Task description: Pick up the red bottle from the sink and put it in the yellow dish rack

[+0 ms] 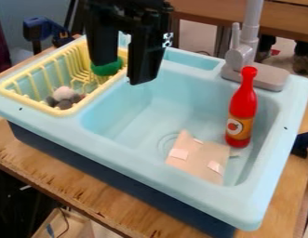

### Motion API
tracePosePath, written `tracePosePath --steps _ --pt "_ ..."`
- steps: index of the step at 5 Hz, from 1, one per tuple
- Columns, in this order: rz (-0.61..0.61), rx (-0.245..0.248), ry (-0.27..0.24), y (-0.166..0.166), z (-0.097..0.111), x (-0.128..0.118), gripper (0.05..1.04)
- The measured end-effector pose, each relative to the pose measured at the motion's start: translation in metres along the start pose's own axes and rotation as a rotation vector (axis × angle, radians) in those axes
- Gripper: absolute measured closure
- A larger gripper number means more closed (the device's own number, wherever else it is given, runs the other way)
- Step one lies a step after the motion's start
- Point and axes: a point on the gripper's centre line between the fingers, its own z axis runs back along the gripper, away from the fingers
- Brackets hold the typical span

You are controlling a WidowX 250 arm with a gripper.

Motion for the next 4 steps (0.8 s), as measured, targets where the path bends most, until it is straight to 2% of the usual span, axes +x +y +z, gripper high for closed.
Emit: tracePosePath --steps 1,2,3,4 --pt "0.001 -0.004 0.023 0.0 -0.006 0.002 0.083" --pt "-0.046 -0.013 -0.018 -0.018 -0.013 0.031 0.083" --pt "-0.08 -0.028 -0.083 -0.029 -0.014 0.062 0.083" --pt "-0.1 -0.059 -0.072 -0.037 -0.023 0.091 0.083"
